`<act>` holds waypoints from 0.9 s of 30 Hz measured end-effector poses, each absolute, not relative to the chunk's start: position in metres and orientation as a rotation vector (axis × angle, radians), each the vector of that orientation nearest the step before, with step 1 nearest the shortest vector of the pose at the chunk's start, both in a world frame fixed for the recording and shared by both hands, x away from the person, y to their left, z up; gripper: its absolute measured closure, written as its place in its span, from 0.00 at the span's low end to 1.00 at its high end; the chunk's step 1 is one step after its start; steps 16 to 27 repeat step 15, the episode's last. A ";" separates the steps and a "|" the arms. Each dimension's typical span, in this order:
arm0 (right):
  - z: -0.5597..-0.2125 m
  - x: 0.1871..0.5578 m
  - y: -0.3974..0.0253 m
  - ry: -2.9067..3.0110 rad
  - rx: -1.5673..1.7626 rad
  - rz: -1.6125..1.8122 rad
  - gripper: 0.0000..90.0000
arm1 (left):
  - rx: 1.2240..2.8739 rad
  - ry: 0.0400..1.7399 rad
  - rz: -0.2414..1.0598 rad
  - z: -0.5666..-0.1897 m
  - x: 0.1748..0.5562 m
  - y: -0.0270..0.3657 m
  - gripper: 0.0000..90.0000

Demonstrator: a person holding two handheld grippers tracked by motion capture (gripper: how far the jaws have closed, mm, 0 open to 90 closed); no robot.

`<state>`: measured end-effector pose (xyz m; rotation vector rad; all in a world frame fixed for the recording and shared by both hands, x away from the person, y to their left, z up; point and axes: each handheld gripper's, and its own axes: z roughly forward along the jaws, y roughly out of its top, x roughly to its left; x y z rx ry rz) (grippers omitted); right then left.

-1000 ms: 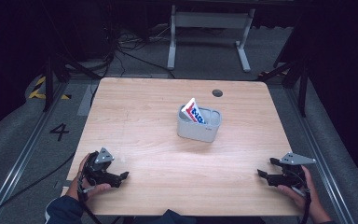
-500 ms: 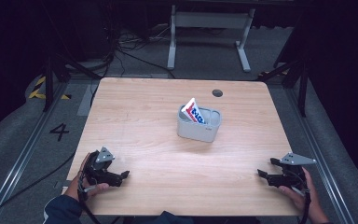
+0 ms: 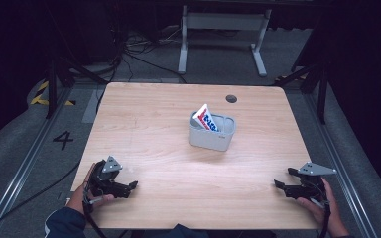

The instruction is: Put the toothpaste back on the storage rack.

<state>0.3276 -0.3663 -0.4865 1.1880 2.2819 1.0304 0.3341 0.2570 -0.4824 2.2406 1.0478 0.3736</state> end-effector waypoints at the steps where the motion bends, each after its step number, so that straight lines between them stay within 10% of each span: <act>1: -0.486 0.328 -0.366 2.282 1.190 1.031 0.25 | 2.241 1.048 0.374 -0.482 0.334 0.257 0.00; 27: -0.487 0.328 -0.367 2.281 1.191 1.029 0.25 | 2.241 1.047 0.374 -0.482 0.334 0.257 0.00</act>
